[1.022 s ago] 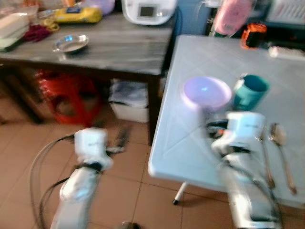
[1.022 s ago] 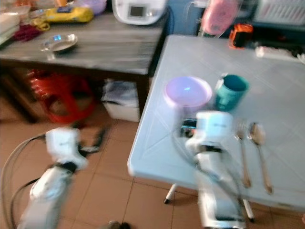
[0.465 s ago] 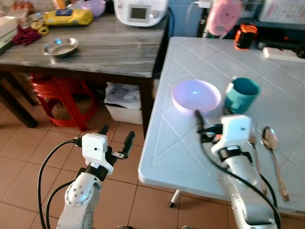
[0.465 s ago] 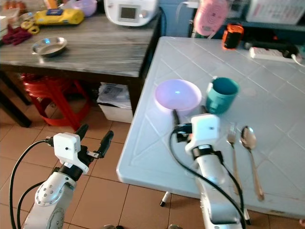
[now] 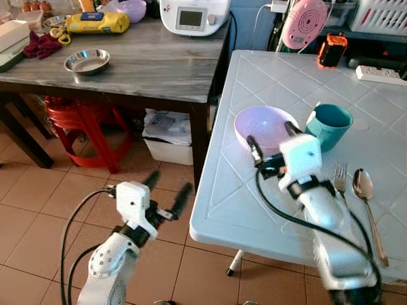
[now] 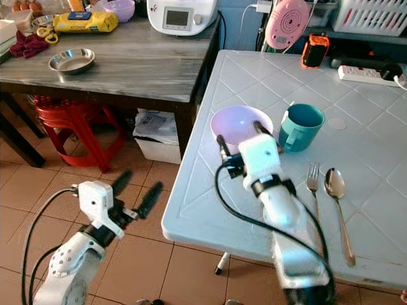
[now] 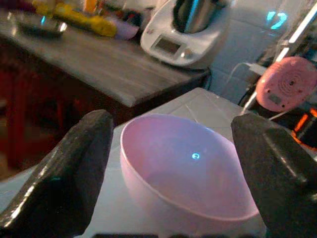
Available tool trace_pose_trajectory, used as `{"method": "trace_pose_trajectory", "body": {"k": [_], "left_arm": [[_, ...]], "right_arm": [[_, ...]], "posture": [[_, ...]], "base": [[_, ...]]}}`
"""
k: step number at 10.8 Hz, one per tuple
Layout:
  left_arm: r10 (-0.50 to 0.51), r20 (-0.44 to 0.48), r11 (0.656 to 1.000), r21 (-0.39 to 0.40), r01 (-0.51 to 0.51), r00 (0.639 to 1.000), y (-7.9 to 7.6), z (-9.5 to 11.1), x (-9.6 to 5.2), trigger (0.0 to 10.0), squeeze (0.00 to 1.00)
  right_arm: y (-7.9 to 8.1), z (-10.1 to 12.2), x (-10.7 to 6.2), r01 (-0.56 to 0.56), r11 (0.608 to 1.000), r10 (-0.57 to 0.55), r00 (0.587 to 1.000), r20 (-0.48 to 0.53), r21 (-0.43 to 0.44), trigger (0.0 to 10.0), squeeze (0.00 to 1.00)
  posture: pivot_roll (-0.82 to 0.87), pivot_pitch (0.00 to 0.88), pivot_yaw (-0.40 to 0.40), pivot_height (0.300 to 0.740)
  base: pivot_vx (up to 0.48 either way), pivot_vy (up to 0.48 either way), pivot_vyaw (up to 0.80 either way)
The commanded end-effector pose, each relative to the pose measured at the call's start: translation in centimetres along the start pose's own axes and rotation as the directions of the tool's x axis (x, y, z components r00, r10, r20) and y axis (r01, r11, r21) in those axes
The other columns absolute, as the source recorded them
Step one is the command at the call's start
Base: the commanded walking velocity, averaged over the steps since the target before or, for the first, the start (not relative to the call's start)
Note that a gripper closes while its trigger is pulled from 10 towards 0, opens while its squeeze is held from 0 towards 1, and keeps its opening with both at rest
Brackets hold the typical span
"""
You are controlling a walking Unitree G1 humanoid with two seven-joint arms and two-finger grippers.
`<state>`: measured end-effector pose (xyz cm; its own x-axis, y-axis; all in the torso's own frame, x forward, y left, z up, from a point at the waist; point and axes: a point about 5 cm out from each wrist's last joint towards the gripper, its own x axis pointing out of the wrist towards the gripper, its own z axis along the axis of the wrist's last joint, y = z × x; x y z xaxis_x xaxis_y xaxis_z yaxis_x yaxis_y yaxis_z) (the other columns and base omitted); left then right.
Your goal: Setting the table
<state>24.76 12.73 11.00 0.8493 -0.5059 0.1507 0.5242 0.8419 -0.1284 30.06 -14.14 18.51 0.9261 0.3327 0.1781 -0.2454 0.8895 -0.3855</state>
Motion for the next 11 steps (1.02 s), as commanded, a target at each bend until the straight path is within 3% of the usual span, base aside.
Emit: {"method": "trace_pose_trajectory", "body": {"k": [1,5,9,11], "left_arm": [[-0.048,0.001,0.999,0.010,0.048,0.999,-0.1,0.1,0.0,10.0,0.00],[-0.099,-0.019,0.994,0.045,0.100,0.995,-0.1,-0.3,0.0,10.0,0.00],[-0.103,-0.017,0.993,0.058,0.104,0.994,0.0,0.0,0.0,10.0,0.00],[-0.102,-0.015,0.993,0.061,0.103,0.995,0.0,0.0,-0.1,10.0,0.00]], "right_arm": [[0.0,-0.3,0.5,-0.045,0.998,0.044,0.998,-0.044,-0.031,10.0,0.00],[-1.8,-0.9,2.6,-0.200,0.974,0.181,0.970,-0.160,-0.107,10.0,0.00],[-1.6,-2.4,3.8,-0.401,0.904,0.351,0.895,-0.276,-0.149,10.0,0.00],[-1.4,-3.7,3.6,-0.456,0.871,0.379,0.859,-0.345,-0.180,10.0,0.00]], "posture": [[-0.08,0.157,0.034,0.740],[-0.09,0.170,0.035,0.740],[-0.07,0.171,0.034,0.740],[-0.07,0.168,0.029,0.740]], "base": [[0.000,0.000,0.00],[0.000,0.000,0.00],[0.000,0.000,0.00],[0.000,0.000,0.00]]}}
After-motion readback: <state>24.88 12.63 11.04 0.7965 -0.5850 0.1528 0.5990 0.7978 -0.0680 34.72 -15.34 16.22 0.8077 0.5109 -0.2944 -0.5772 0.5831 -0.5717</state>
